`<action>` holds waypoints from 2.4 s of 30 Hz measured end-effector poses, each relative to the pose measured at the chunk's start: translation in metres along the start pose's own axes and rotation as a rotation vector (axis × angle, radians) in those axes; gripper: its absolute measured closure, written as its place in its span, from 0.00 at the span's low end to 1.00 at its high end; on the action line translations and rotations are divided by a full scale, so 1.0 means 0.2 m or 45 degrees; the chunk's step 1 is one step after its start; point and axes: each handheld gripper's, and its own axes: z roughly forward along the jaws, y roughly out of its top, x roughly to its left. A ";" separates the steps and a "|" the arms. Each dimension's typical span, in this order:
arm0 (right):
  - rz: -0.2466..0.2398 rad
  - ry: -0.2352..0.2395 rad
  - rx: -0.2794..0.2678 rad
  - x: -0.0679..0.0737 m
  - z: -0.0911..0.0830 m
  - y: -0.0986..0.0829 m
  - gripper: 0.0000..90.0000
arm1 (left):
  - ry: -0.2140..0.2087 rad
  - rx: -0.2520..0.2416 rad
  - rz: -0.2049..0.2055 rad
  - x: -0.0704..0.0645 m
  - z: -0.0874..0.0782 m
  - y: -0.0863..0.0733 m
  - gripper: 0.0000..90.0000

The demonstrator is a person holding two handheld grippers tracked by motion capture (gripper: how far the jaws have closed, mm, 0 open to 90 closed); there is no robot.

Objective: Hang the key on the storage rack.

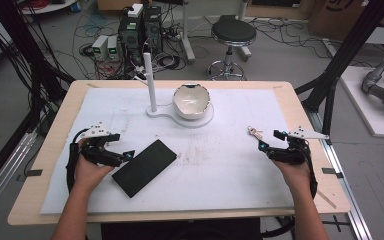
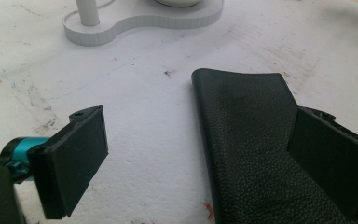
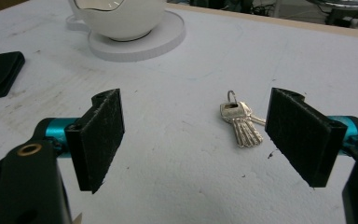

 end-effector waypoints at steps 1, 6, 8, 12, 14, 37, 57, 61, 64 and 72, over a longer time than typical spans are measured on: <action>-0.001 -0.005 0.004 0.00 0.00 0.00 0.22 | 0.002 -0.003 0.000 0.00 0.00 0.00 0.06; -0.010 -0.012 0.035 0.00 0.01 0.00 0.22 | 0.014 -0.007 0.000 0.00 0.00 0.00 0.06; -0.019 -0.012 0.035 0.00 0.01 0.00 0.22 | 0.013 -0.006 0.008 0.00 0.00 0.00 0.06; -0.042 -0.021 0.045 0.02 0.00 0.02 0.23 | 0.010 -0.003 0.014 -0.01 0.00 0.00 0.06; -0.031 -0.023 0.062 0.01 0.00 0.04 0.23 | 0.006 -0.008 0.016 -0.02 0.00 0.01 0.06; -0.100 -0.058 0.383 -0.15 0.46 0.24 0.45 | 0.007 -0.024 0.002 0.00 -0.01 0.00 0.06; -0.051 -0.040 0.423 -0.18 0.55 0.20 1.00 | 0.015 -0.019 0.005 -0.01 -0.01 0.00 0.06; -0.033 -0.003 0.325 -0.17 0.47 0.25 1.00 | 0.015 -0.017 0.005 -0.01 -0.01 0.00 0.06; -0.035 0.011 0.276 -0.15 0.40 0.29 1.00 | 0.013 -0.016 0.009 -0.01 0.00 0.00 0.06; -0.105 0.042 0.172 -0.04 0.24 0.47 1.00 | 0.014 -0.027 0.014 -0.01 -0.01 0.01 0.06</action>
